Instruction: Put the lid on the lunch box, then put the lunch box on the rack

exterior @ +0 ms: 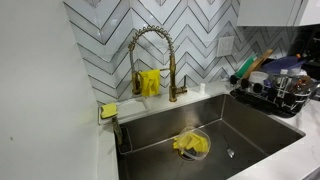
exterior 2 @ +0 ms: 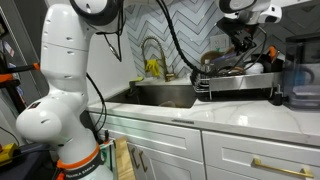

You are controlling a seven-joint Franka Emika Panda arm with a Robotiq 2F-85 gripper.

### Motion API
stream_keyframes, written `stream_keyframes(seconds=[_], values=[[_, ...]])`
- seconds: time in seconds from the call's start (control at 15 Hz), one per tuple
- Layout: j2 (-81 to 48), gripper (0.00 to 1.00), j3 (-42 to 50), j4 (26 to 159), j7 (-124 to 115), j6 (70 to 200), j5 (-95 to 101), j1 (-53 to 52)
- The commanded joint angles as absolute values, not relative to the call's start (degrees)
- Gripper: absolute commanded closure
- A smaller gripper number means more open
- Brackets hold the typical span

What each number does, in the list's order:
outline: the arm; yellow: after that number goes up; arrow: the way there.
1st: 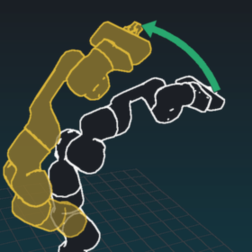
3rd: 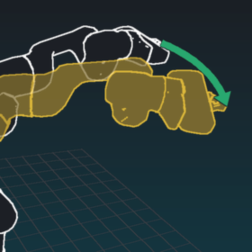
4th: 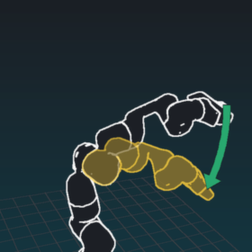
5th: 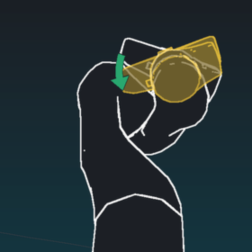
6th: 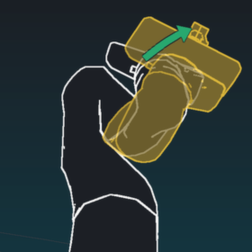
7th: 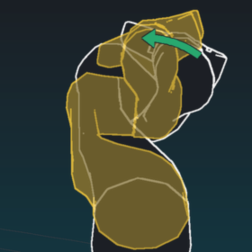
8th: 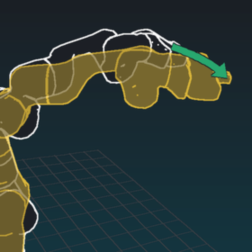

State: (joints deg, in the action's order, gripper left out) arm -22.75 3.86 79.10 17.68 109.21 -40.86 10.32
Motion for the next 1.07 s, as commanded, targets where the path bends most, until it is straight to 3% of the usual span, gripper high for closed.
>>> stream_keyframes(seconds=[0.0,0.13,0.27,0.73,0.8,1.0], values=[[-20.85,0.96,2.49,82.95,19.75,113.01,-38.35,9.81],[-20.88,0.94,1.90,83.32,20.18,113.93,-38.02,9.87],[-20.91,0.59,1.35,83.45,20.91,114.17,-38.26,10.12],[-18.24,0.07,2.09,83.32,16.92,110.34,-37.22,11.19],[-17.25,0.01,2.47,83.76,15.91,110.29,-36.75,11.24],[-14.04,0.00,3.61,84.37,13.69,107.45,-35.15,11.99]])
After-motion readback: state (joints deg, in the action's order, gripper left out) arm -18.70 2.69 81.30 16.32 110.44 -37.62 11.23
